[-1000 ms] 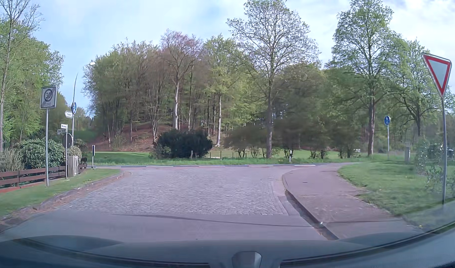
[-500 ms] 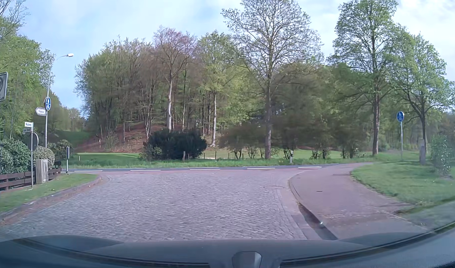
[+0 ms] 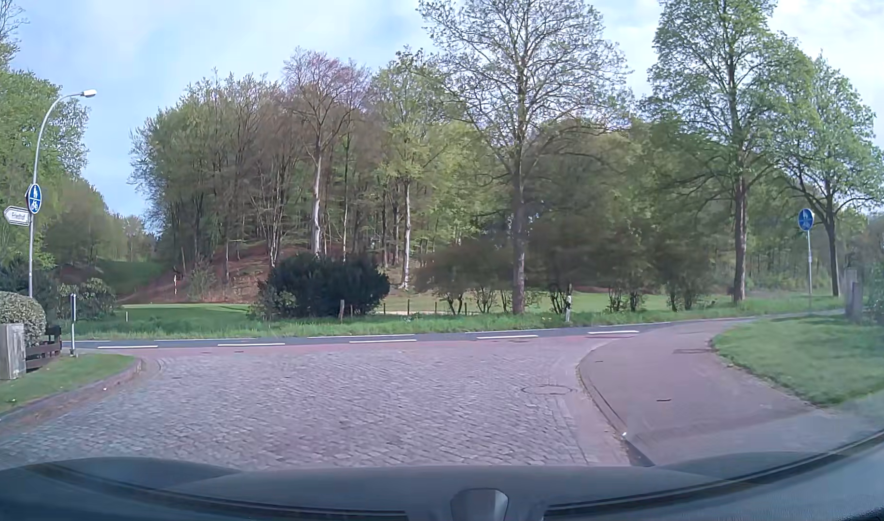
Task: Follow the waypoints while adhering to traffic rules and regulations
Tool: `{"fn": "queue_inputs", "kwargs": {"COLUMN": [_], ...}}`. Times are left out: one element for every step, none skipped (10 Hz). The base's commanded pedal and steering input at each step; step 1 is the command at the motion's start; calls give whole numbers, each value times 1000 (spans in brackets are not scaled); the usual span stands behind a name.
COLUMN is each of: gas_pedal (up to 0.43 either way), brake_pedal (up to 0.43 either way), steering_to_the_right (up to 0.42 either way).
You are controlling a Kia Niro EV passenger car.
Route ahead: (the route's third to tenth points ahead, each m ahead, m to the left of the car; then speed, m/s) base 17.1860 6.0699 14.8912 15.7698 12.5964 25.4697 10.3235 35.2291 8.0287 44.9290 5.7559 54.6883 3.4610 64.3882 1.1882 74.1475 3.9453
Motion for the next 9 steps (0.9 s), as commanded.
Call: {"fn": "queue_inputs", "kwargs": {"gas_pedal": [0,0,0,0,0,0,0,0,0], "brake_pedal": [0,6,0,0,12,12,12,18,61], "steering_to_the_right": [25,25,26,26,28,28,28,28,28]}}
